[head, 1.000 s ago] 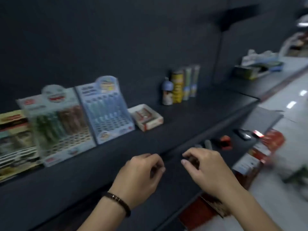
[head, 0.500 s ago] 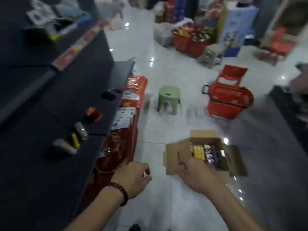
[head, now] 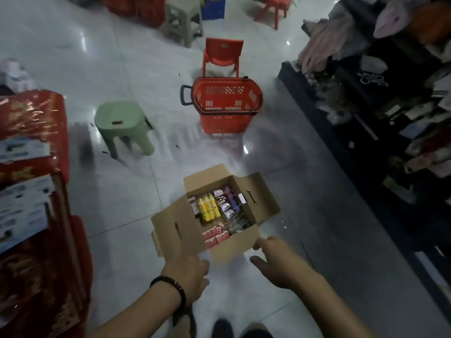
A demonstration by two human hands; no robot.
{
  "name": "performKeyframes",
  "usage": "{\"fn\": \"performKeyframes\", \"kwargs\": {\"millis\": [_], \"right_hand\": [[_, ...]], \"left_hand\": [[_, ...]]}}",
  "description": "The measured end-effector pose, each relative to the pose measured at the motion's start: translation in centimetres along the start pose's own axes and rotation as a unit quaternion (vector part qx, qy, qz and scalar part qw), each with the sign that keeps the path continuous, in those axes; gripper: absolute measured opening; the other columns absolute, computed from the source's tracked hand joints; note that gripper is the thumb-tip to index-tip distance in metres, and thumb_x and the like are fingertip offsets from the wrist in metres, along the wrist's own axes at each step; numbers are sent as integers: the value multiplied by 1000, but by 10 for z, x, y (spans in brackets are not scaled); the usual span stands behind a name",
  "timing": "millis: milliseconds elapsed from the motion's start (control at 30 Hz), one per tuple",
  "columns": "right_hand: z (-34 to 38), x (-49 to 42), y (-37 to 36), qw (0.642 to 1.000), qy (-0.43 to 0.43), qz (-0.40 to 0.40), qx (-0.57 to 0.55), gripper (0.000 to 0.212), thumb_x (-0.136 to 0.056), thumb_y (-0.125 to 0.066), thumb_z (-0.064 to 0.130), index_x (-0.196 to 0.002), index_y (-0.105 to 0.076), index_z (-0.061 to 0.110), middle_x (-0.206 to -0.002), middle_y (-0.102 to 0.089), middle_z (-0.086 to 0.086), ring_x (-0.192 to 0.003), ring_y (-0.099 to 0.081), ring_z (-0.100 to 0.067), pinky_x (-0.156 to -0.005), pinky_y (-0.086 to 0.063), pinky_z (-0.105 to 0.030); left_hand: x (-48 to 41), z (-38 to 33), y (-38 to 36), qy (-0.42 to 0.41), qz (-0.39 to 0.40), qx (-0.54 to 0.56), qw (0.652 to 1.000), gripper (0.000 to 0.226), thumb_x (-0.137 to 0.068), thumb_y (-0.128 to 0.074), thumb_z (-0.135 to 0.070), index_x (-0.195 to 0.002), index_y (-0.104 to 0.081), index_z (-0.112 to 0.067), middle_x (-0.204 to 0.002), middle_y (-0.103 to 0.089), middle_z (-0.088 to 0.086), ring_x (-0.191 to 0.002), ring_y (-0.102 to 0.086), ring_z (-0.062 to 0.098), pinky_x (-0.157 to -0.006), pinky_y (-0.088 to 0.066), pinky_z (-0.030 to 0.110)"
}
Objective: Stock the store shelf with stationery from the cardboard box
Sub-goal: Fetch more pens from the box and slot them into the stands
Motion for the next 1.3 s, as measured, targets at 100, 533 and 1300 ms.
{"fn": "performKeyframes", "kwargs": {"millis": [100,533,1300], "right_hand": [[-41,-82,10,1000,-2,18,-3,42,-104,-58,47,-140,-58,25,-142,-58,-1,-125,-59,-21,-103,-52,-36],[-216,-474,-129,994,45,97,14,24,-100,-60,22,-123,-60,17,-124,-65,-14,-108,-66,-35,-85,-58,-41],[-284,-600,-216,950,9,-79,-302,12,-98,-70,22,-107,-64,26,-96,-66,8,-89,-65,-11,-84,-61,-42]], "left_hand": [[-90,-1,1,1,32,9,999,35,-109,-44,-42,-132,-58,-21,-132,-64,6,-116,-62,28,-89,-52,37],[-515,5,-133,105,66,91,988,36,-98,-54,-14,-132,-62,-23,-133,-58,7,-121,-58,26,-94,-49,32],[-723,27,-265,137,-98,25,985,71,-93,-69,-48,-148,-40,-12,-150,-45,16,-131,-47,38,-108,-46,47]]}}
Point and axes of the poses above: each hand's wrist, its own x-axis away from the middle knuckle, its own y-axis out of the back of the hand, z = x × y, the point moved 6 cm from there along -x, towards the middle knuckle
